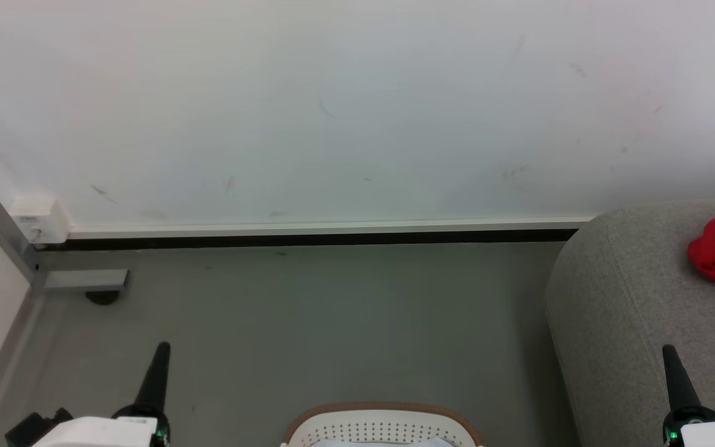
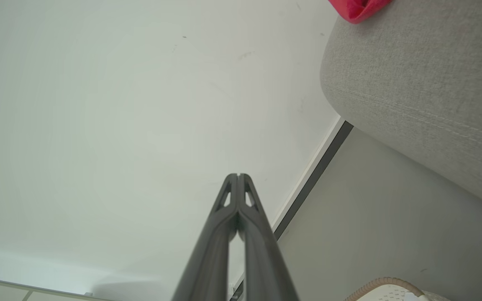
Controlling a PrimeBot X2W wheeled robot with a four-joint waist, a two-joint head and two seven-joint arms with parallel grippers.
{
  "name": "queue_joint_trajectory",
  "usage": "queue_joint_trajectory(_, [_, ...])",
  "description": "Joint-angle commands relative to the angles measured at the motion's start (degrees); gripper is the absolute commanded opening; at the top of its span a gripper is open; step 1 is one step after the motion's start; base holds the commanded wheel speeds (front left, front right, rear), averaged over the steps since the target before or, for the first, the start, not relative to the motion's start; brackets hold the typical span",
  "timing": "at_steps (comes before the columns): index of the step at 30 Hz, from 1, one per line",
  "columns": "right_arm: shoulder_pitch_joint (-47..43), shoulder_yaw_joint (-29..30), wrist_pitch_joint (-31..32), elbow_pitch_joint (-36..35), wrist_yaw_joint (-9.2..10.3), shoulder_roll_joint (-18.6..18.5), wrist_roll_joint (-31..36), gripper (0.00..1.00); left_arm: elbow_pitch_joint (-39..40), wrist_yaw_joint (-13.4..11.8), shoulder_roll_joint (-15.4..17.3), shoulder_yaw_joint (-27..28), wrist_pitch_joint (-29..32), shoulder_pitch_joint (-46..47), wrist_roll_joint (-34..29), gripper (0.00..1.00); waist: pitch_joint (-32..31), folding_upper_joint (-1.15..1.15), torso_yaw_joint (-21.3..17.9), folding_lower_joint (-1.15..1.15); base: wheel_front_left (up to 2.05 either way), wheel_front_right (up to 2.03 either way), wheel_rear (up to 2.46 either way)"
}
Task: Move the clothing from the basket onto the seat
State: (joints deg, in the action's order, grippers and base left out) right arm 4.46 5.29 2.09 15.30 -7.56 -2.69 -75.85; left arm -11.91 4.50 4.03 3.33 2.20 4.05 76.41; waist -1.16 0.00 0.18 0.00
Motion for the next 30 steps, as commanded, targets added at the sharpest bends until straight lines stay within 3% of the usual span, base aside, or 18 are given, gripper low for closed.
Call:
queue_joint_trajectory(1, [0.9,0.2,0.5,-0.4,0.1,-0.5,-1.8,0.0,0.6,0.0,0.0,0.5,0.4,0.9,1.5,0.0,0.0,0.0,0.0,0.0,0.0,0.0,0.0])
queue_joint_trajectory(30, [2.7,0.7,3.4,-0.5,0.12,-0.8,-14.0,0.0,1.3,-0.3,-0.9,2.9,3.7,2.1,13.3,0.0,0.8,0.0,-0.2,0.0,0.0,0.0,0.0])
